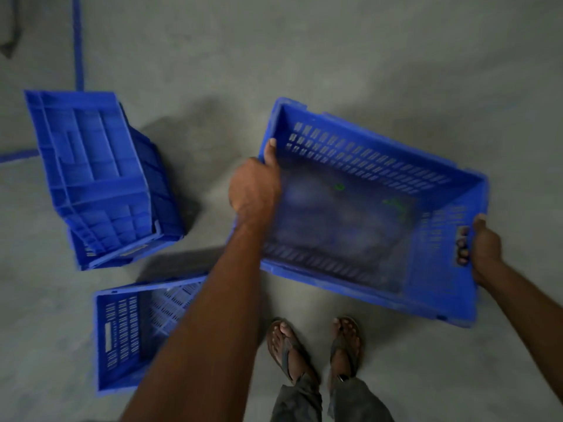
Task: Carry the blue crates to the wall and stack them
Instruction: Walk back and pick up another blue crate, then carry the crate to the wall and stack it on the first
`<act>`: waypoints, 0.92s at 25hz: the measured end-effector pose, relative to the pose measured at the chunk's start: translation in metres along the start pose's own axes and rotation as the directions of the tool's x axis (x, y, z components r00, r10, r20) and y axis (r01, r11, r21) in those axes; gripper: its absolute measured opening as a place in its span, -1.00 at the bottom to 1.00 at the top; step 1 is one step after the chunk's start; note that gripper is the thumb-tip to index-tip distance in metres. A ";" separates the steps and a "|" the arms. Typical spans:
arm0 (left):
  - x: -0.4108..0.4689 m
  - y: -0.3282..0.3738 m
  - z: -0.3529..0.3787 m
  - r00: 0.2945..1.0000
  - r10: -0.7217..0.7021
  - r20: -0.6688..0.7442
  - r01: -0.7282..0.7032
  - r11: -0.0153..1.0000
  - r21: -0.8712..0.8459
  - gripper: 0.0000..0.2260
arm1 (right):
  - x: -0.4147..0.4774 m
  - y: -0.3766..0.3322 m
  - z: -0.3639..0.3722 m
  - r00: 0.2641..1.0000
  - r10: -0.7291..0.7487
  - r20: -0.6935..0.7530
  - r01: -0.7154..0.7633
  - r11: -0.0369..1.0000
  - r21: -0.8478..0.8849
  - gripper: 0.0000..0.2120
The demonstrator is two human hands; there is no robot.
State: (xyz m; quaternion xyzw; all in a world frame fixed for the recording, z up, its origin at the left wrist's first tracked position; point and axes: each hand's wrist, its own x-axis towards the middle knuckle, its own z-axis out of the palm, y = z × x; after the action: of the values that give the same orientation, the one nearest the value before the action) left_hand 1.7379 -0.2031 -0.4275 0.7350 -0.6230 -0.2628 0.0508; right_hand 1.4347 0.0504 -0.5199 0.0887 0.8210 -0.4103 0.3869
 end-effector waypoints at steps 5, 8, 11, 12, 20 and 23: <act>-0.009 0.016 -0.096 0.993 0.100 0.067 -0.090 0.986 -0.139 -0.18 | -0.113 -0.102 -0.066 0.984 -0.166 -0.060 0.165 0.986 -0.028 -0.55; -0.019 0.018 -0.127 0.993 0.048 0.110 0.002 0.907 -0.421 -0.09 | -0.208 -0.151 -0.096 0.898 -0.378 -0.226 0.342 0.922 -0.182 -0.39; -0.043 0.025 -0.140 0.977 -0.102 0.185 0.190 0.808 -0.558 -0.27 | -0.309 -0.178 -0.113 0.753 -0.538 -0.379 0.380 0.826 -0.417 -0.51; -0.048 0.025 -0.142 0.973 -0.092 0.213 0.200 0.799 -0.567 -0.27 | -0.337 -0.185 -0.118 0.727 -0.560 -0.398 0.384 0.812 -0.440 -0.54; -0.104 0.123 -0.167 0.911 0.143 0.386 0.140 0.775 -0.617 -0.28 | -0.386 -0.216 -0.230 0.704 -0.490 -0.514 0.370 0.871 -0.324 -0.52; -0.132 0.193 -0.168 0.846 0.255 0.468 0.086 0.802 -0.591 -0.35 | -0.346 -0.217 -0.307 0.785 -0.415 -0.460 0.420 0.902 -0.097 -0.47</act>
State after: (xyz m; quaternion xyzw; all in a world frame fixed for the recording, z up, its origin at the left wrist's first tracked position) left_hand 1.6302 -0.1633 -0.1637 0.5514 -0.5324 -0.6315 0.1169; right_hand 1.3983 0.1974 -0.0318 0.0038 0.8867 -0.4562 0.0753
